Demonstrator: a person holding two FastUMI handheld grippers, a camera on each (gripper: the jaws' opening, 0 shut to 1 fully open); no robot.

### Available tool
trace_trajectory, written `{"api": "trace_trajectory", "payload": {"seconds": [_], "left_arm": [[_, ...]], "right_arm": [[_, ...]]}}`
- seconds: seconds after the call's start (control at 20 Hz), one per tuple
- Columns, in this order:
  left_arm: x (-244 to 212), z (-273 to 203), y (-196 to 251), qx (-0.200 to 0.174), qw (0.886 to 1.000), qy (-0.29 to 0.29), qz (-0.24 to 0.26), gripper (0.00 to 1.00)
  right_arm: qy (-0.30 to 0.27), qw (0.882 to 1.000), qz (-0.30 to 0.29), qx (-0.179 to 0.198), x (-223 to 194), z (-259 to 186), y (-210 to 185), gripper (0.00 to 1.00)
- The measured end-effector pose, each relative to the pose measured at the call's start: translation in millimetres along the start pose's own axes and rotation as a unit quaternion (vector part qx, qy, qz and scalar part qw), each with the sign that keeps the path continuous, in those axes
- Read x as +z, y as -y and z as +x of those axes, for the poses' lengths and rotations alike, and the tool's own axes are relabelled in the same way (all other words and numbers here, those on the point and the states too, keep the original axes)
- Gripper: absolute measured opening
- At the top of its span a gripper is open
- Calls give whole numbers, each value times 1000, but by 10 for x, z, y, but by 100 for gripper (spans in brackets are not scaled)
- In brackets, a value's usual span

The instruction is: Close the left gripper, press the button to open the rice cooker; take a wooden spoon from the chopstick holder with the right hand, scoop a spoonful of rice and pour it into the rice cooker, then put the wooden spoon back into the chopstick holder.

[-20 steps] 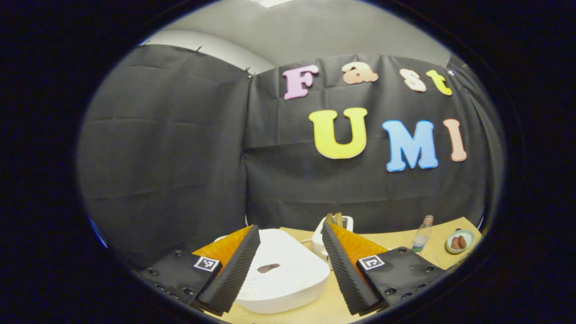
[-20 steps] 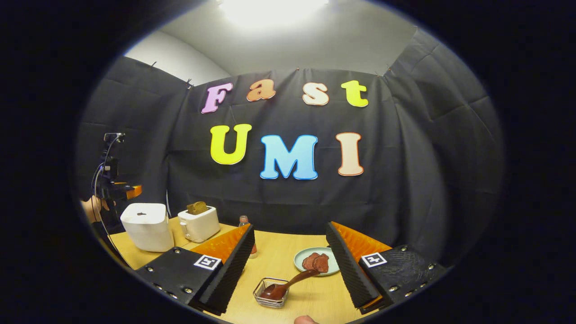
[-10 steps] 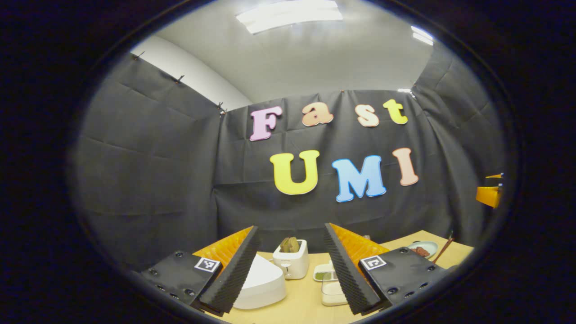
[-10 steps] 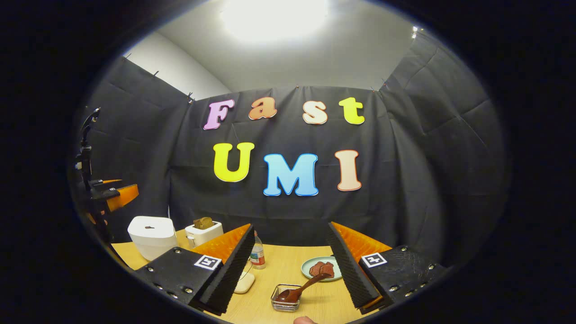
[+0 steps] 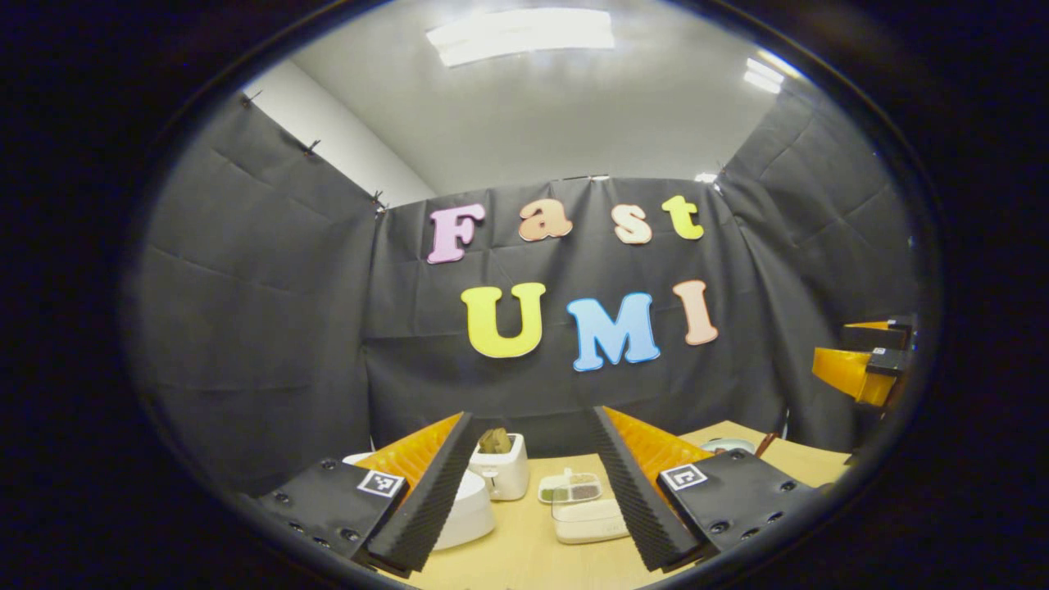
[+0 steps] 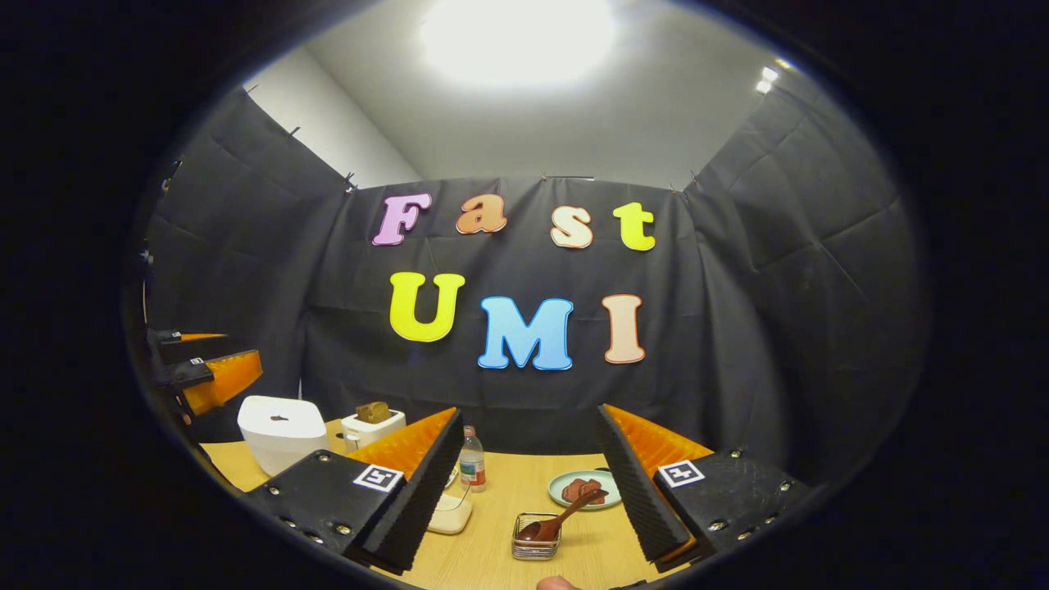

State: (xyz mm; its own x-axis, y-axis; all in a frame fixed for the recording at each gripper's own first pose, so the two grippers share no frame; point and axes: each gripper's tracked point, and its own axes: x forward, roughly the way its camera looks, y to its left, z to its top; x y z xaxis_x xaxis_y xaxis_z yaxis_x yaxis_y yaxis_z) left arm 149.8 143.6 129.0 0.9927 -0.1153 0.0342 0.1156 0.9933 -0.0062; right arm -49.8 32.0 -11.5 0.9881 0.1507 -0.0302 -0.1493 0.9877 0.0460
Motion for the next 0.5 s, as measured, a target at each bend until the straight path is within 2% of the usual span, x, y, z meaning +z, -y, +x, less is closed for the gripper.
{"api": "trace_trajectory", "payload": {"seconds": [0.1,0.35,0.5], "left_arm": [[-5,-35,-58,10,1000,-6,1,98],[35,-158,-207,29,1000,-3,-6,98],[-36,-209,-273,33,999,-12,-4,98]], "right_arm": [[4,1000,-1,-3,17,-38,-44,97],[-12,1000,11,25,4,-58,-290,97],[-1,1000,4,26,52,-66,-331,97]]}}
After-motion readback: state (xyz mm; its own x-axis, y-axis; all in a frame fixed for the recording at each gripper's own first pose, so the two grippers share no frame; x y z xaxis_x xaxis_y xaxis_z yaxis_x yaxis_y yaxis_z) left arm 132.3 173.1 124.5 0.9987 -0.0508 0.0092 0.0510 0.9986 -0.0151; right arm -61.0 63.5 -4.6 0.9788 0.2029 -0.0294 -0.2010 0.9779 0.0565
